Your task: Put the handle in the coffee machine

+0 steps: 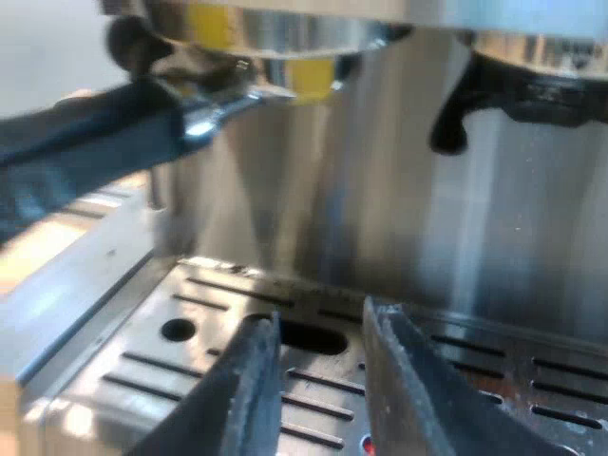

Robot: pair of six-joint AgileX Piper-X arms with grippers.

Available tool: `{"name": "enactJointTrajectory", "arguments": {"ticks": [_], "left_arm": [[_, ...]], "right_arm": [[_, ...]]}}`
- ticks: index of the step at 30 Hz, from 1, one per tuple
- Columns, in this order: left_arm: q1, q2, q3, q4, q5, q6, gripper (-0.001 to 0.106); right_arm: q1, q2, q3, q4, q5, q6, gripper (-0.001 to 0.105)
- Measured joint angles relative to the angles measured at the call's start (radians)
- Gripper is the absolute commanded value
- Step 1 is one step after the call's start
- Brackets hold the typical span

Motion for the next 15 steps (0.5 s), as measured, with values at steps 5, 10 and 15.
{"name": "enactJointTrajectory", "arguments": {"ticks": [5,10,15], "left_arm": [[-0.061,0.0,0.002,0.0,-0.018,-0.002,0.001],[-0.118,0.0,0.005,-0.006,-0.026,-0.002,0.001],[-0.18,0.0,0.007,-0.052,-0.026,-0.056,0.001]], "right_arm": [[0.019,-0.146,-0.001,0.188,-0.046,0.08,0.047],[0.019,-0.27,-0.001,0.407,-0.133,0.161,0.049],[0.019,-0.397,-0.001,0.6,-0.175,0.195,0.049]]}}
